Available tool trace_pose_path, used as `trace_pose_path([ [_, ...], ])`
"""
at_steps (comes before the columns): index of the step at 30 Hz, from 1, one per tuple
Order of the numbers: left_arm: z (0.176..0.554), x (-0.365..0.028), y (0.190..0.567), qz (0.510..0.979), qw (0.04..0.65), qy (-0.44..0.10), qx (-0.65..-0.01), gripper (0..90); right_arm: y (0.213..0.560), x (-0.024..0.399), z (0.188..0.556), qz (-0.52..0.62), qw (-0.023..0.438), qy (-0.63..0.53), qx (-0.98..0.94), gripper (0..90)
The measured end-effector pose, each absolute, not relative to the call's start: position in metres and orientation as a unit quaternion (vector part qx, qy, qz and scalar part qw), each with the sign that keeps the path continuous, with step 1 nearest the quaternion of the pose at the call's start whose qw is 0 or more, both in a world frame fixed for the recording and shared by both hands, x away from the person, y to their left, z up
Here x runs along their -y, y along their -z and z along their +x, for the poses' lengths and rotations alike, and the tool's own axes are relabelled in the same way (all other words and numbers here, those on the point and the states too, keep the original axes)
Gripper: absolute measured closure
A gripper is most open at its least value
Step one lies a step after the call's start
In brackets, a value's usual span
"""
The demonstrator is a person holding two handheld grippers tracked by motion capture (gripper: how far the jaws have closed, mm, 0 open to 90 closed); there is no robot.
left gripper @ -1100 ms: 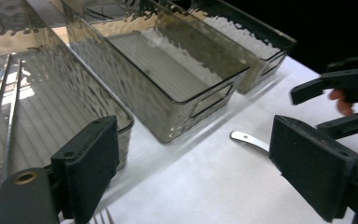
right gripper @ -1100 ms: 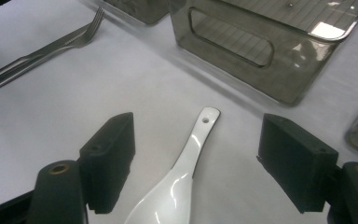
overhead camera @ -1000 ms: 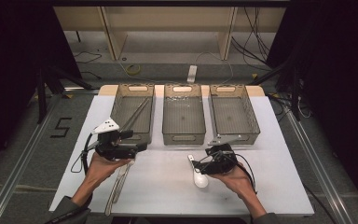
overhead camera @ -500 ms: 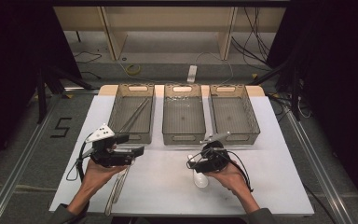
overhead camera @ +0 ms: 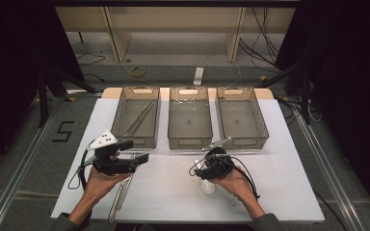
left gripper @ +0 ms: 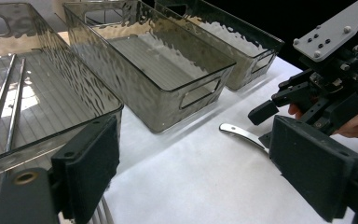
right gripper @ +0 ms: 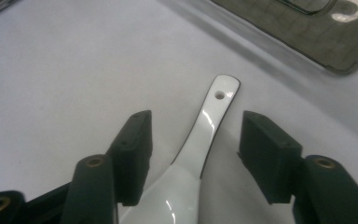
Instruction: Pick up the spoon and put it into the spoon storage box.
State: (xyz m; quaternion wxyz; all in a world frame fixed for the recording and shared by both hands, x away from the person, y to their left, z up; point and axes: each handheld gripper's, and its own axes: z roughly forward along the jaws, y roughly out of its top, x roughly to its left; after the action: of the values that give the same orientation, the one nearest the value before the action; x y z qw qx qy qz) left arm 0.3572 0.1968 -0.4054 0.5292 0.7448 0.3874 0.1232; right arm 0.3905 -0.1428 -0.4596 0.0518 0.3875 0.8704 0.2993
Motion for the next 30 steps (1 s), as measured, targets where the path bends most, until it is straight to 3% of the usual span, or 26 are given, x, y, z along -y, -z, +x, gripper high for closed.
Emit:
trace_pose_path([
  [30,0.354,-0.195,0.407,0.751,0.527,-0.126,-0.377,15.6,0.470,0.134,0.394,0.395,0.030,-0.259,-0.881,72.1],
])
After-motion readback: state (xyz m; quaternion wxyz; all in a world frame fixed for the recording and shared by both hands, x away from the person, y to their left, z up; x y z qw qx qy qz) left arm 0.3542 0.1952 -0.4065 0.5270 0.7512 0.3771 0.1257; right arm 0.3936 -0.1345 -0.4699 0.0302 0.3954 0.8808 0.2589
